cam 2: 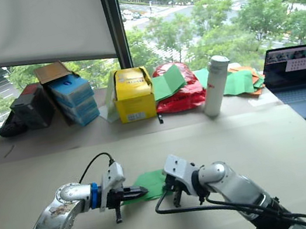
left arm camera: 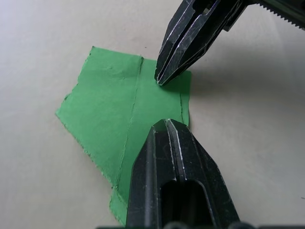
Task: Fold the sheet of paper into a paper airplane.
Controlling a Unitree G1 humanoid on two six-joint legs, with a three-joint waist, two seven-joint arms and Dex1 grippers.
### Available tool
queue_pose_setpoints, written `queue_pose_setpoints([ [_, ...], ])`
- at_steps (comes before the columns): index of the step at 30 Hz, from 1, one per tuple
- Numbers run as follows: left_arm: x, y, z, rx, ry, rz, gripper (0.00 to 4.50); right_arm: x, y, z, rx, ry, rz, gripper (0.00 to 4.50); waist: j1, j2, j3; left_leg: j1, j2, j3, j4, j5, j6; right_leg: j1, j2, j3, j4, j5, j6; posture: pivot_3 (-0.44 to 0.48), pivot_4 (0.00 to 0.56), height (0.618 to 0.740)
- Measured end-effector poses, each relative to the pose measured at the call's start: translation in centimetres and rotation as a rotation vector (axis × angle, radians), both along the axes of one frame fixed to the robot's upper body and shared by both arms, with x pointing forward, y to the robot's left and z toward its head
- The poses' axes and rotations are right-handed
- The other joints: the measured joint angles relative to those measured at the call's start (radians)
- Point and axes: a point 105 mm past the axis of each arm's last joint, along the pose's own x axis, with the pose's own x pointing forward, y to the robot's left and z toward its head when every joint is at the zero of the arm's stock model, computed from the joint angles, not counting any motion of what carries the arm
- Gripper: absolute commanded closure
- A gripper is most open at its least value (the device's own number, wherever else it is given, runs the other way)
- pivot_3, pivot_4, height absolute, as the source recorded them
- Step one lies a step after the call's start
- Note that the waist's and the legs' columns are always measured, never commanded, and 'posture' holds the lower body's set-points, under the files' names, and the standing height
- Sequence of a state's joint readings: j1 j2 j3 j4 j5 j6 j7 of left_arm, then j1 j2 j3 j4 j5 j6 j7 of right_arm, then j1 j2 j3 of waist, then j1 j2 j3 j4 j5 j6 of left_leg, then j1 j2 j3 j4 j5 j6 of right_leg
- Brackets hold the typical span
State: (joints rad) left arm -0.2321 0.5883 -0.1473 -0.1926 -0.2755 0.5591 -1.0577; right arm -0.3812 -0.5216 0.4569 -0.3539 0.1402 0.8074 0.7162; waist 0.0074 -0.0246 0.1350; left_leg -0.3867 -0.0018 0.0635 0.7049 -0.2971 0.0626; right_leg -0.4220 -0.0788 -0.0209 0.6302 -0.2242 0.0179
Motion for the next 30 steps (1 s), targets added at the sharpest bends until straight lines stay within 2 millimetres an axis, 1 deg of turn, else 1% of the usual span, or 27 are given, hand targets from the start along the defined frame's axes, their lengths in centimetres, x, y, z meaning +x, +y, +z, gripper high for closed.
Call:
queue_pose_setpoints([
  [5, 0.1, -0.3, 0.5, -0.071, 0.004, 0.109, 4.50, 0.0, 0.0, 0.0, 0.000, 0.000, 0.001, 4.45, 0.002, 0.000, 0.000, 0.001, 0.000, 0.000, -0.001, 0.000, 0.000, 0.000, -0.001, 0.005, 0.000, 0.000, 0.000, 0.000, 0.150, 0.740],
  [8, -0.2, -0.1, -0.3, -0.069, 0.031, 0.154, 4.50, 0.0, 0.1, 0.0, 0.000, 0.000, 0.003, 4.45, 0.001, 0.000, 0.000, 0.001, 0.000, 0.000, -0.002, 0.000, -0.001, 0.000, -0.002, 0.005, 0.000, 0.000, 0.000, 0.000, 0.150, 0.740],
  [10, -0.5, 0.1, -0.9, -0.069, 0.052, 0.174, 4.50, 0.0, 0.1, 0.0, 0.001, 0.000, 0.004, 4.45, 0.002, 0.000, 0.000, 0.002, 0.000, 0.000, -0.002, 0.000, -0.001, 0.000, -0.006, 0.005, 0.000, 0.000, 0.000, 0.000, 0.150, 0.740],
  [22, -2.1, -0.2, -1.1, -0.055, 0.056, 0.165, 4.50, 0.0, 0.1, 0.2, 0.001, -0.006, 0.007, 4.45, 0.001, 0.000, 0.000, 0.003, -0.001, 0.000, -0.006, 0.000, -0.002, 0.000, -0.011, 0.004, 0.000, 0.000, -0.001, 0.000, 0.150, 0.740],
  [27, -2.5, 0.1, -1.5, -0.034, 0.061, 0.181, 4.50, 0.1, 0.1, 0.2, 0.002, -0.008, 0.005, 4.45, 0.001, 0.000, 0.000, 0.003, -0.001, 0.000, -0.007, 0.001, -0.002, 0.000, -0.012, 0.005, -0.001, 0.000, -0.002, 0.000, 0.150, 0.740],
  [30, -2.6, 0.1, -1.7, -0.006, 0.038, 0.163, 4.50, 0.0, 0.2, 0.3, 0.010, -0.005, 0.005, 3.58, 0.001, 0.000, 0.000, 0.004, -0.001, 0.000, -0.008, 0.001, -0.002, 0.000, -0.012, 0.005, -0.001, 0.000, -0.002, 0.000, 0.150, 0.740],
])
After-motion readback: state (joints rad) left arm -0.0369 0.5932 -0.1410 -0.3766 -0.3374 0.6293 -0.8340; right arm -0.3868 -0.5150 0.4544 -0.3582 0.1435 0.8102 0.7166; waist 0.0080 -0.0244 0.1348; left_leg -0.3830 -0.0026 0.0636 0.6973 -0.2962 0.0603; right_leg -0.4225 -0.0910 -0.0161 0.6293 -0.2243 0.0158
